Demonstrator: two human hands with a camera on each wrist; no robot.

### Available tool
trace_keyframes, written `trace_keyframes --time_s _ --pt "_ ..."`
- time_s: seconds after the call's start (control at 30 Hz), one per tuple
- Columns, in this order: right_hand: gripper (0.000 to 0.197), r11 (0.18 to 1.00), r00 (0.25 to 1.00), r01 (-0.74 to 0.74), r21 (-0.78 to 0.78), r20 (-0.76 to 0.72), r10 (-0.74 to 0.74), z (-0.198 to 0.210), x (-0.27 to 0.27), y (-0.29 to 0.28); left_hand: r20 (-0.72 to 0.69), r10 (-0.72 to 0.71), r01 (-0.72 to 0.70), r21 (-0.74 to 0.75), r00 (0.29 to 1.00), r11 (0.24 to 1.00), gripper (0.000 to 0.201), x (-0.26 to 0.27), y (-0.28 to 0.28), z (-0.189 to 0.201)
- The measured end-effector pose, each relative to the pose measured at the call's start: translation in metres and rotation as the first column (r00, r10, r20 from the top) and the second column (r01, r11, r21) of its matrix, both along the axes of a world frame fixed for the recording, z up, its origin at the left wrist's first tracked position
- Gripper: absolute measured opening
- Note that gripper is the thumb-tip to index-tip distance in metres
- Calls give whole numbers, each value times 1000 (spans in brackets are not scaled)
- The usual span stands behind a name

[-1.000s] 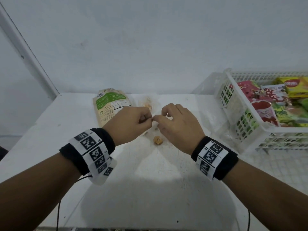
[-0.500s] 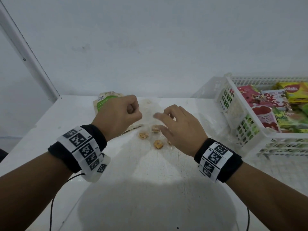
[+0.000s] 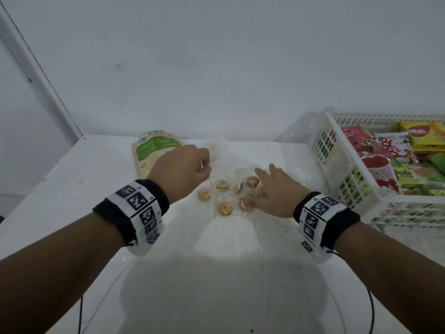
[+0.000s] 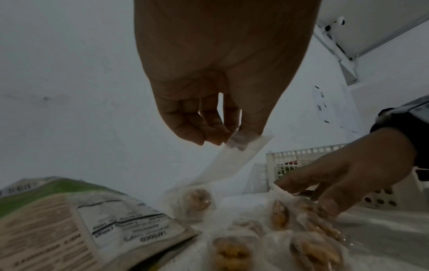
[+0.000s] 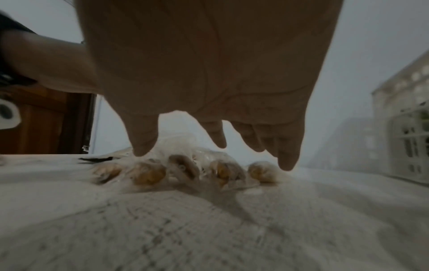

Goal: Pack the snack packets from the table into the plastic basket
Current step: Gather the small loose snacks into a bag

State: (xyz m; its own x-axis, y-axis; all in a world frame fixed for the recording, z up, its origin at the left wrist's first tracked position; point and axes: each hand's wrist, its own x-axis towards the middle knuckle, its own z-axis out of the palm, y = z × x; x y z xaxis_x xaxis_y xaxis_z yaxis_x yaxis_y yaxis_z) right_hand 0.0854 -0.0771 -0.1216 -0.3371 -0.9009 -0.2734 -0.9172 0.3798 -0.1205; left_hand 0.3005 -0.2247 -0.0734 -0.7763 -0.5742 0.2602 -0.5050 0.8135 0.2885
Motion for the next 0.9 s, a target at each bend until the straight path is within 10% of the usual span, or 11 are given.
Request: trace_keyframes --time_s 0.23,0.9 --pt "105 989 984 -135 59 -110 141 -7 -2 -4 -7 19 -18 120 1000 993 13 -4 4 -6" --pt "34 999 999 -13 -29 -44 12 -2 -4 2 -62 -3 16 203 998 979 14 -4 7 -6"
